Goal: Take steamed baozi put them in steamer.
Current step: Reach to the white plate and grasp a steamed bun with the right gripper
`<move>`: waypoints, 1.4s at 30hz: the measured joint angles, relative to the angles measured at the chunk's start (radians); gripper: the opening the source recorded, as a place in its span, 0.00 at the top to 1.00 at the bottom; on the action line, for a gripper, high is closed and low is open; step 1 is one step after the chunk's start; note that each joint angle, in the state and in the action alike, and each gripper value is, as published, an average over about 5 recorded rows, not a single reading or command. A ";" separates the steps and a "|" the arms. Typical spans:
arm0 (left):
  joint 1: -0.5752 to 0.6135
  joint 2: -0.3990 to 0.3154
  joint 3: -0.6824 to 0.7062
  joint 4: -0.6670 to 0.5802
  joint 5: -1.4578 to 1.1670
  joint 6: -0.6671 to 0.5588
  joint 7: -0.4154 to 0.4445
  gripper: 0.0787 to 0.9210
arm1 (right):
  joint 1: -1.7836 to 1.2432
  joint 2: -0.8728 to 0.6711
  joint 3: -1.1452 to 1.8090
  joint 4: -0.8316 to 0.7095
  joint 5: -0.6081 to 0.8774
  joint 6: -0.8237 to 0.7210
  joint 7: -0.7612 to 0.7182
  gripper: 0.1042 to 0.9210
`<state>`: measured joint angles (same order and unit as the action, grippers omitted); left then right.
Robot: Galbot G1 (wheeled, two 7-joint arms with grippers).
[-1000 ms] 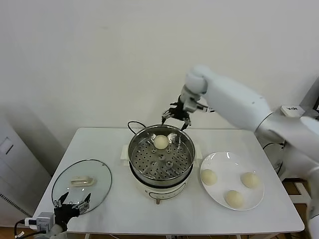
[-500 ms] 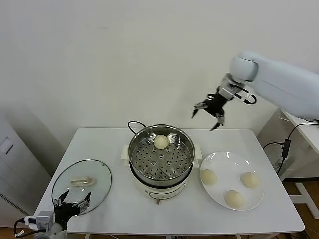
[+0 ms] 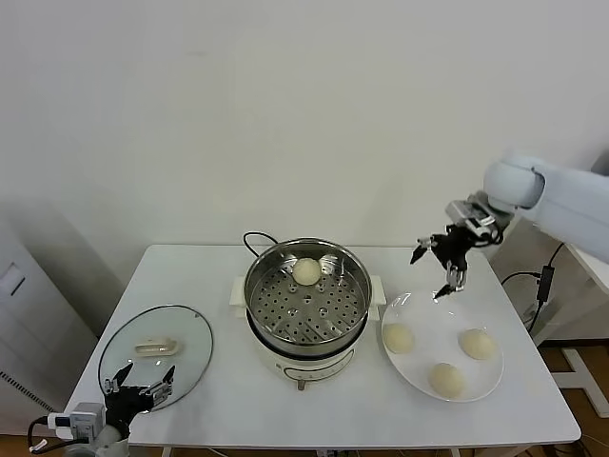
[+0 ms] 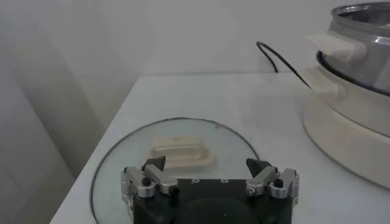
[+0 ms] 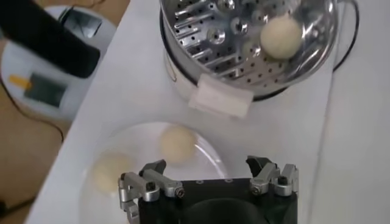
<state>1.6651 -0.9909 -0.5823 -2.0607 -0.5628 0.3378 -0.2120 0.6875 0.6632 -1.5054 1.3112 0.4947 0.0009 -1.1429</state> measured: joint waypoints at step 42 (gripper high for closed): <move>0.025 -0.018 -0.002 -0.012 0.007 -0.001 -0.002 0.12 | -0.494 0.106 0.304 -0.129 -0.165 -0.131 0.157 0.35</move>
<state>1.6900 -1.0085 -0.5840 -2.0731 -0.5559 0.3370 -0.2139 0.1933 0.7693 -1.2014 1.1818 0.3297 -0.1304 -0.9862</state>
